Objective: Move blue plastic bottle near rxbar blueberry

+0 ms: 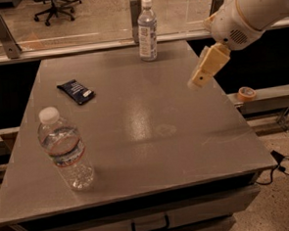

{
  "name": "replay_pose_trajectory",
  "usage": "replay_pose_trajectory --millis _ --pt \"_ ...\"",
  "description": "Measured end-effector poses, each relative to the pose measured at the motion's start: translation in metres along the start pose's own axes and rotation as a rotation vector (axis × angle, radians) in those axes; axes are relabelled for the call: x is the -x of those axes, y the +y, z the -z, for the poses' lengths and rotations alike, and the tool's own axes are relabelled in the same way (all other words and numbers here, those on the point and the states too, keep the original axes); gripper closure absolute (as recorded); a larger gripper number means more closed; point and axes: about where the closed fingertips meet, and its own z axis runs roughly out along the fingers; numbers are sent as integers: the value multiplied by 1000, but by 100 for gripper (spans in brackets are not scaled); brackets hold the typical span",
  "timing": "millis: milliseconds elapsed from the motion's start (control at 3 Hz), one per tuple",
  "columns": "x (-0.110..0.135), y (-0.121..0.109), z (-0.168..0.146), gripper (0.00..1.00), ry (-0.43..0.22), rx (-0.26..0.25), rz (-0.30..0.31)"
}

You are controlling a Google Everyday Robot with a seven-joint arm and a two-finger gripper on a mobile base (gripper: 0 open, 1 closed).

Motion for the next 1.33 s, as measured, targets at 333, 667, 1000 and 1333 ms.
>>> replay_pose_trajectory --millis 333,667,1000,1333 --pt "16 -50 -36 0 -126 -70 -91" --pt "34 -99 -71 0 -251 -136 -179" --pt "53 -136 -100 0 -353 -187 -268" --pt "73 -163 -128 0 -437 -195 -355"
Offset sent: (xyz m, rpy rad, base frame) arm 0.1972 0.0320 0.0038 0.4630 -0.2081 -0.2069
